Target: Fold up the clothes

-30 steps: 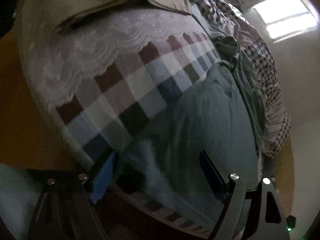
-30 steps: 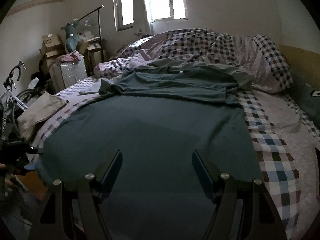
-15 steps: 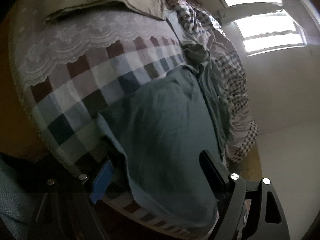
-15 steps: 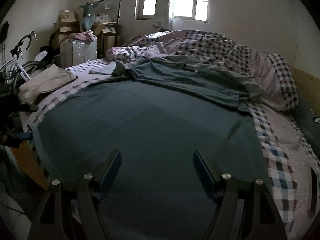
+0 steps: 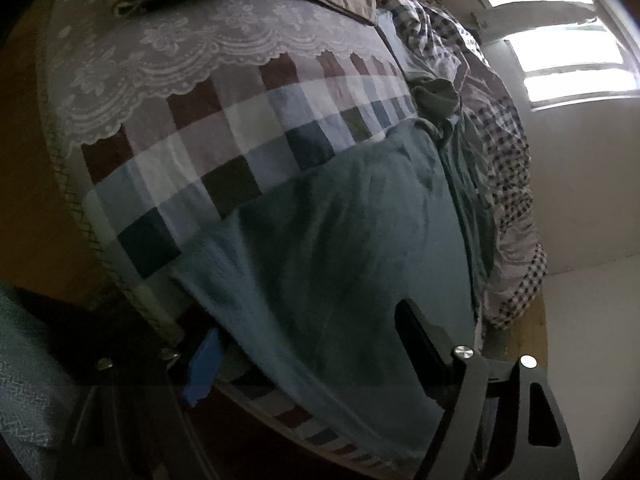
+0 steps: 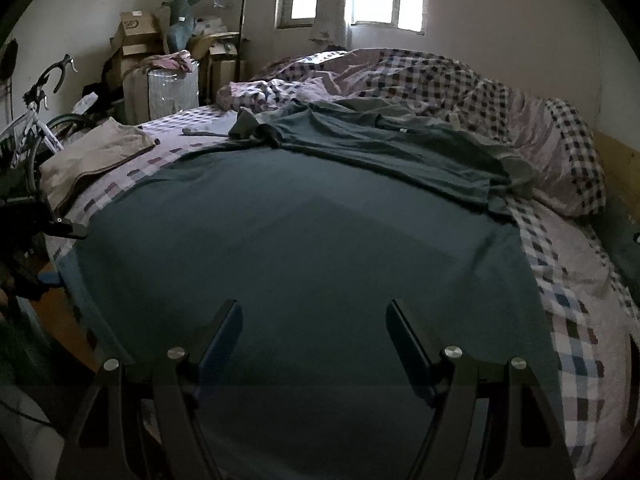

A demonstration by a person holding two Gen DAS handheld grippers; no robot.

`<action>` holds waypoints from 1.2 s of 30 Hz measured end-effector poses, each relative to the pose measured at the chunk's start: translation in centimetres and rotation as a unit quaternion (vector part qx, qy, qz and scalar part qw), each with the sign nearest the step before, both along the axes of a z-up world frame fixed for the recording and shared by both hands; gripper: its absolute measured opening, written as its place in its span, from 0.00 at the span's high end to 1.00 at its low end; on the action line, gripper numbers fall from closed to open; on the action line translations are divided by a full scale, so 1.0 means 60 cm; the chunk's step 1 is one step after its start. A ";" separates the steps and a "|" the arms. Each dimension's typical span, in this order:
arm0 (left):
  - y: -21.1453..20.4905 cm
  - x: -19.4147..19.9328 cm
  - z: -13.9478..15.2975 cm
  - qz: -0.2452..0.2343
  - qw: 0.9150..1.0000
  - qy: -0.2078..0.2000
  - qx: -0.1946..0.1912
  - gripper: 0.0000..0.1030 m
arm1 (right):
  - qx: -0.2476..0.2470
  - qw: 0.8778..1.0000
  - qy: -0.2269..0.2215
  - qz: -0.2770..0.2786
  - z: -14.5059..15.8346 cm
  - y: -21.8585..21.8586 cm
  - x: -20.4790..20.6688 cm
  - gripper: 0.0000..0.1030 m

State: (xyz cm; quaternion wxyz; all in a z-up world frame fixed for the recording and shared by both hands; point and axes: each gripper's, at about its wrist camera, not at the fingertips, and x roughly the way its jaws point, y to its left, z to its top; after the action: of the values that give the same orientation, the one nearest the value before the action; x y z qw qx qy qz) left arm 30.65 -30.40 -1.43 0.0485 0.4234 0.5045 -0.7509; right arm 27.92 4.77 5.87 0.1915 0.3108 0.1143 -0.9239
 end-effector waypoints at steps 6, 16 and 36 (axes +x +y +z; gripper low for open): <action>-0.003 0.005 -0.004 0.000 1.000 -0.013 -0.005 0.54 | 0.007 1.000 0.005 0.005 -0.001 -0.009 0.003 0.25; -0.007 0.013 -0.007 0.000 0.999 -0.031 -0.011 0.91 | 0.030 0.997 0.012 0.067 -0.012 -0.061 0.025 0.25; -0.002 0.043 0.069 -0.051 0.997 0.053 0.008 0.98 | 0.142 0.949 0.118 0.254 -0.078 -0.291 0.149 0.25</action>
State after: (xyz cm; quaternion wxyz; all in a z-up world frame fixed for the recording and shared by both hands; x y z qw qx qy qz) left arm 33.24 -30.52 2.72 -0.0199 0.4088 0.4902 -0.7695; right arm 36.87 -12.72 1.20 0.3586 0.1845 0.3412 -0.8491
